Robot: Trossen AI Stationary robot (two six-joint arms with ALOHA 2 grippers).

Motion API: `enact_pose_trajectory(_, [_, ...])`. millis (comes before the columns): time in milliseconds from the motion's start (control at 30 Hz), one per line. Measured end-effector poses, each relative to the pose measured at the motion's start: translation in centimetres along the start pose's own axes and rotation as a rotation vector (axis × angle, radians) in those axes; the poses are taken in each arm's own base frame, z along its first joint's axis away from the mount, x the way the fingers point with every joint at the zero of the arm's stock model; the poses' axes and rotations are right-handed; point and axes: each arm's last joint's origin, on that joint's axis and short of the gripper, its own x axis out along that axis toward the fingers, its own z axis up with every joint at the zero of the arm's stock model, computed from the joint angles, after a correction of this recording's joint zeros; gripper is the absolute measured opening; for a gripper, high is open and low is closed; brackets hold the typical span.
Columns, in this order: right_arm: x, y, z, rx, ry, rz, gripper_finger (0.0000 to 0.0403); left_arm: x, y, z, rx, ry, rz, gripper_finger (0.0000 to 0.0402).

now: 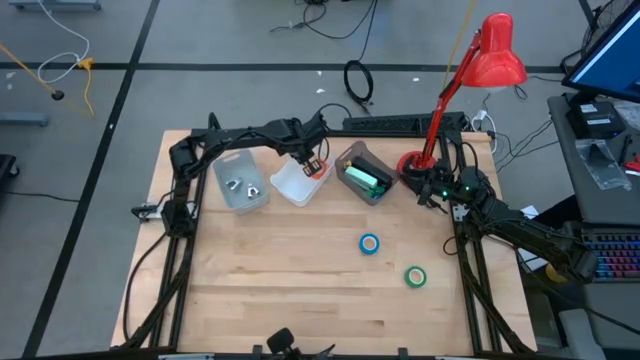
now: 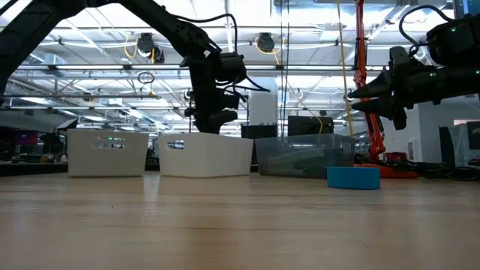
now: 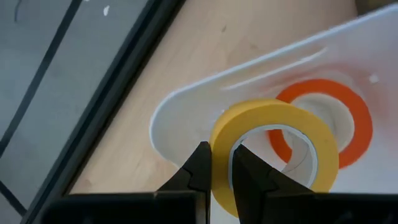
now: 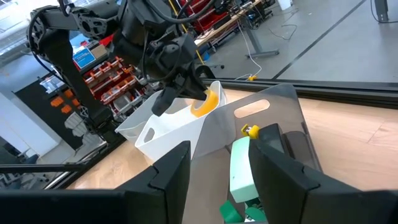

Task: Pick and place Stapler, Stapler remover, tape
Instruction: Put the yellow tape into the white bin

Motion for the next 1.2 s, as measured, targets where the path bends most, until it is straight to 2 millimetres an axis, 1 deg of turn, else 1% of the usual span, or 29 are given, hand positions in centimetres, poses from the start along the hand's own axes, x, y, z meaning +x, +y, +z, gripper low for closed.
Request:
enact_pose_trajectory(533, [0.0,0.0,0.0,0.0,0.0,0.0,0.0155,0.1,0.3,0.1,0.022,-0.003,-0.023,0.0039])
enact_pose_trajectory(633, [0.0,0.0,0.0,0.0,0.0,0.0,0.0155,0.1,0.3,0.2,0.028,-0.019,-0.012,0.0059])
enact_pose_trajectory(800, [0.0,0.0,0.0,0.0,0.001,0.002,0.0155,0.1,0.4,0.4,0.026,-0.041,0.016,0.0114])
enact_pose_trajectory(900, [0.0,0.0,0.0,0.0,0.001,0.002,0.0155,0.1,0.4,0.5,0.024,-0.047,0.016,0.0137])
enact_pose_trajectory(1000, [0.0,0.0,0.0,0.0,0.002,0.002,0.0155,0.1,0.4,0.5,0.024,-0.048,0.024,0.0148])
enact_pose_trajectory(1100, [0.0,0.0,0.0,0.0,0.002,0.003,0.0155,-0.2,0.5,0.5,0.022,-0.054,0.029,0.0151])
enact_pose_trajectory(1200, [0.0,0.0,0.0,0.0,0.004,0.007,0.0155,-1.7,0.9,0.8,0.014,-0.076,0.029,0.0151])
